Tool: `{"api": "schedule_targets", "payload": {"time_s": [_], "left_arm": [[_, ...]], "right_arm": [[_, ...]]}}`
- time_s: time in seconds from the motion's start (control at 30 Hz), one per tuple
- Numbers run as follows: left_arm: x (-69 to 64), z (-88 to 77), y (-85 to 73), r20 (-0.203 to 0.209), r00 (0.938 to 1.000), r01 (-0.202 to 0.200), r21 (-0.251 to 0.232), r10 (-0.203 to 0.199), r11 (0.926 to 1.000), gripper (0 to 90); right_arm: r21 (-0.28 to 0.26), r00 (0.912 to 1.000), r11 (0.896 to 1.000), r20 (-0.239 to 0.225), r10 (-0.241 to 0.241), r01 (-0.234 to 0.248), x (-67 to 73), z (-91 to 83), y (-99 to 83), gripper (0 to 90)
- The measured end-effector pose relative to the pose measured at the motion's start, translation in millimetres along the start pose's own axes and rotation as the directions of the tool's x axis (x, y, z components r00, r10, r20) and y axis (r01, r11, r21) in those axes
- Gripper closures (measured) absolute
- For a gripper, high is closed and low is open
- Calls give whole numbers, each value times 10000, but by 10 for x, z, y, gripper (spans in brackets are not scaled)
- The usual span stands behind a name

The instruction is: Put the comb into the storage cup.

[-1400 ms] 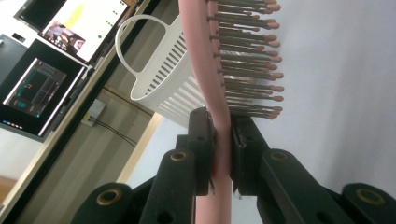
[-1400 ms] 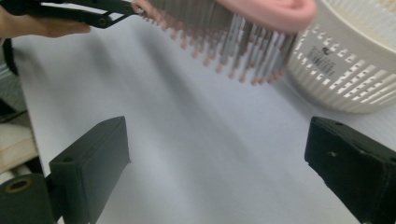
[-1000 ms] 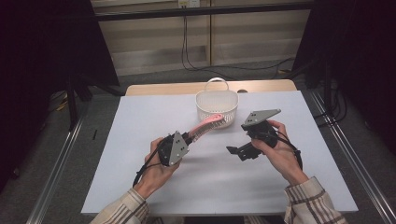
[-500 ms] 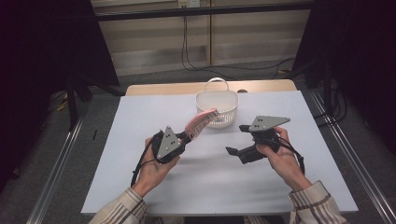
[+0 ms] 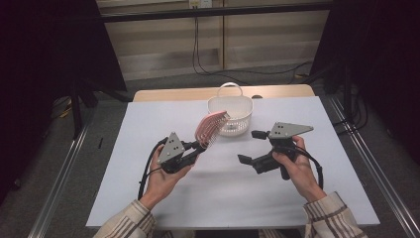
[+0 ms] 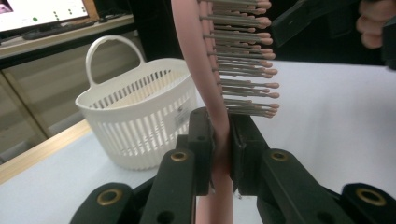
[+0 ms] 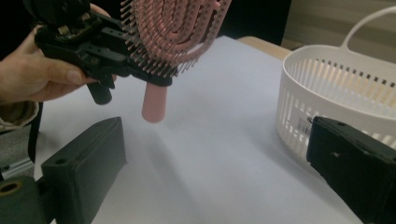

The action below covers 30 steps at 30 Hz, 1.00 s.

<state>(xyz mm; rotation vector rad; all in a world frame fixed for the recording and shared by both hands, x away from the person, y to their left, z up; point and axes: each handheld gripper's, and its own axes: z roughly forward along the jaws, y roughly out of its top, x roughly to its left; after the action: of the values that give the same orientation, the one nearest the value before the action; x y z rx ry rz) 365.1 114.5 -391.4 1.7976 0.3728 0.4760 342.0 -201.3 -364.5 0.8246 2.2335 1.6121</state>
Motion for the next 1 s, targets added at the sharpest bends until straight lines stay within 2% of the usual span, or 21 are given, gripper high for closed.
{"api": "schedule_targets", "payload": {"time_s": [0.13, 0.27, 0.37, 0.43, 0.5, 0.6, 0.67, 0.73, 0.83, 0.93, 0.97, 1.0], "left_arm": [[-10, -4, 14, 386, 9987, 356, -291, -345, 9989, 808], [-17, 1, 13, 833, 9937, 797, -603, -745, 9950, 808], [-52, 3, 17, 1130, 9908, 828, -752, -740, 9937, 808], [-92, 17, 23, 1310, 9880, 934, -824, -821, 9922, 808], [-133, 28, 39, 1561, 9850, 883, -909, -734, 9919, 808], [-173, 34, 62, 1954, 9764, 1144, -1057, -922, 9878, 808], [-181, 34, 70, 2156, 9707, 1320, -1116, -1057, 9849, 808], [-187, 33, 68, 2199, 9705, 1244, -1074, -984, 9864, 808], [-199, 44, 56, 2433, 9627, 1487, -1119, -1180, 9825, 808], [-218, 55, 56, 2599, 9588, 1477, -1103, -1149, 9829, 808], [-220, 63, 53, 2729, 9546, 1538, -1072, -1197, 9823, 808], [-227, 68, 51, 2736, 9544, 1528, -1030, -1197, 9829, 808]], "right_arm": [[-445, 9999, 9990, -128, -111, 105, 14, -16, 23, 40], [-625, 9993, 9980, -329, -158, 137, 16, -22, 30, 28], [-530, 9985, 9978, -340, -422, 404, 25, -13, 31, 26], [-637, 9980, 9975, -520, -353, 319, 24, -6, 30, 25], [-681, 9979, 9971, -527, -388, 352, 31, -5, 34, 26], [-951, 9969, 9951, -707, -346, 278, 35, -16, 45, 25], [-1127, 9959, 9928, -752, -495, 408, 38, -29, 58, 25], [-1286, 9952, 9902, -744, -641, 542, 54, -41, 71, 21], [-1509, 9944, 9868, -775, -715, 592, 65, -62, 93, 18], [-1693, 9949, 9838, -708, -712, 583, 65, -66, 112, 21], [-1640, 9955, 9848, -663, -684, 567, 65, -68, 120, 26], [-1649, 9952, 9851, -761, -621, 489, 66, -64, 127, 27]]}}
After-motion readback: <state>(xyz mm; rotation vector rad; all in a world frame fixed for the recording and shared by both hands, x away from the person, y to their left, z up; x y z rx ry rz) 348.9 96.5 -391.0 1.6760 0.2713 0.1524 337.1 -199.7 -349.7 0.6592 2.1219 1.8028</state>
